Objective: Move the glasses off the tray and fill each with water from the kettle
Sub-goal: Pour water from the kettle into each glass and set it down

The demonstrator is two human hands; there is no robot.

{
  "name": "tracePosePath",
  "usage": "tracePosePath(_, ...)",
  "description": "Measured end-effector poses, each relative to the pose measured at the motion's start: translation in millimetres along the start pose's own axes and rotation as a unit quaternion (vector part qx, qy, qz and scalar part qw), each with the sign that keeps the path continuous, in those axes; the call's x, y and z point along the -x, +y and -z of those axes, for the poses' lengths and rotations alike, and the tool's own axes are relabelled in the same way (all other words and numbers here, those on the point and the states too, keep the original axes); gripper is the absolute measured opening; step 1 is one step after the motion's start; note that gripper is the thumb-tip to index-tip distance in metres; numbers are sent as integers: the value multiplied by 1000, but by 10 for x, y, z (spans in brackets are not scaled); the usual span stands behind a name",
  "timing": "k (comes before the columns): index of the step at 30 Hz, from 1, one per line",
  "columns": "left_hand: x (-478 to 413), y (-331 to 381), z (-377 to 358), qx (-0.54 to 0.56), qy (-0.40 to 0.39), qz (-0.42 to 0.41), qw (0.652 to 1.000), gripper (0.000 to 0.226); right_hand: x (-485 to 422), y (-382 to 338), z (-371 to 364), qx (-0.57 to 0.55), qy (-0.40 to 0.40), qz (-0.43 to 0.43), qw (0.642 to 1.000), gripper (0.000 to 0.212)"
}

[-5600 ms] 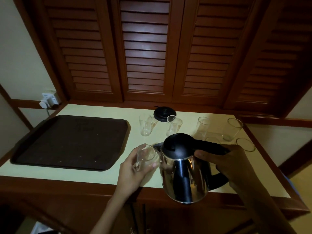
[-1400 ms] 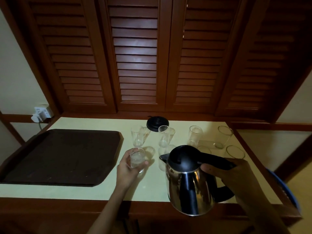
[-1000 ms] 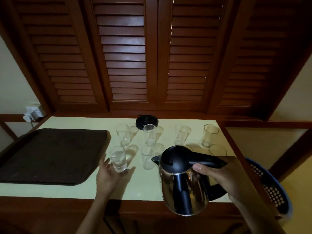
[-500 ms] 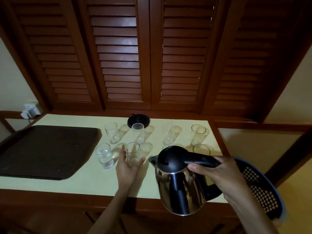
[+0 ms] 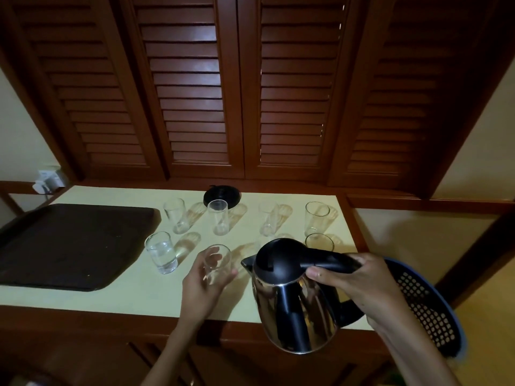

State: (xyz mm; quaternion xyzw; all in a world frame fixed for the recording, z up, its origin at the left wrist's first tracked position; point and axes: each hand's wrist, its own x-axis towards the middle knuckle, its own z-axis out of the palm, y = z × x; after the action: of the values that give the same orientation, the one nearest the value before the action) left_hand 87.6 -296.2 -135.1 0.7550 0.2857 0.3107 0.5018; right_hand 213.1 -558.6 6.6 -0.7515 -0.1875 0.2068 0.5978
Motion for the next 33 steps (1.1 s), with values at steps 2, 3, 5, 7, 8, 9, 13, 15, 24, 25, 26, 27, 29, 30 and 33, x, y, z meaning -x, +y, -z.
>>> tracePosePath(2, 132, 22, 3, -3, -15, -7, 1000, 55, 0, 3, 19, -5, -8, 6, 1000, 37)
tracePosePath(3, 191, 29, 3, -6, -27, -11, 1000, 56, -5, 9, 27, -2, -13, 5, 1000, 39)
tracePosePath(5, 282, 57, -8, -2, -42, -16, 999, 60, -11, 11, 35, 14, -21, 1, 1000, 46)
tracePosePath(7, 346, 92, -28, 8, -45, -16, 999, 65, -23, 23, 48, 34, -28, -12, 999, 54)
tracePosePath(8, 372, 114, -37, 11, -45, -16, 999, 66, -27, 30, 54, 45, -34, -20, 998, 60)
tracePosePath(9, 394, 133, -46, 11, -44, -16, 999, 66, -41, 36, 53, 55, -34, -21, 998, 68)
tracePosePath(13, 436, 152, -53, -7, -44, -20, 999, 61, -56, 19, 48, 81, -28, -22, 996, 93)
tracePosePath(15, 443, 137, -59, -23, -43, -24, 999, 58, -38, -46, 52, 90, -48, -18, 995, 63)
tracePosePath(24, 474, 139, -113, -28, -46, -22, 998, 54, -90, -199, 10, 183, -49, -39, 981, 97)
tracePosePath(25, 476, 146, -122, -27, -46, -20, 998, 54, -92, -217, 9, 190, -46, -42, 980, 95)
tracePosePath(26, 477, 154, -129, -25, -45, -17, 999, 54, -105, -221, 2, 199, -38, -42, 978, 101)
tracePosePath(27, 478, 160, -133, -21, -45, -16, 999, 54, -115, -222, -9, 210, -32, -45, 976, 111)
tracePosePath(29, 478, 156, -137, -19, -46, -16, 999, 54, -148, -206, -25, 229, -29, -53, 972, 126)
tracePosePath(30, 477, 152, -135, -19, -49, -15, 999, 55, -159, -211, -34, 236, -27, -53, 970, 129)
tracePosePath(33, 476, 145, -122, -17, -55, -17, 998, 54, -171, -225, -44, 244, -22, -47, 968, 127)
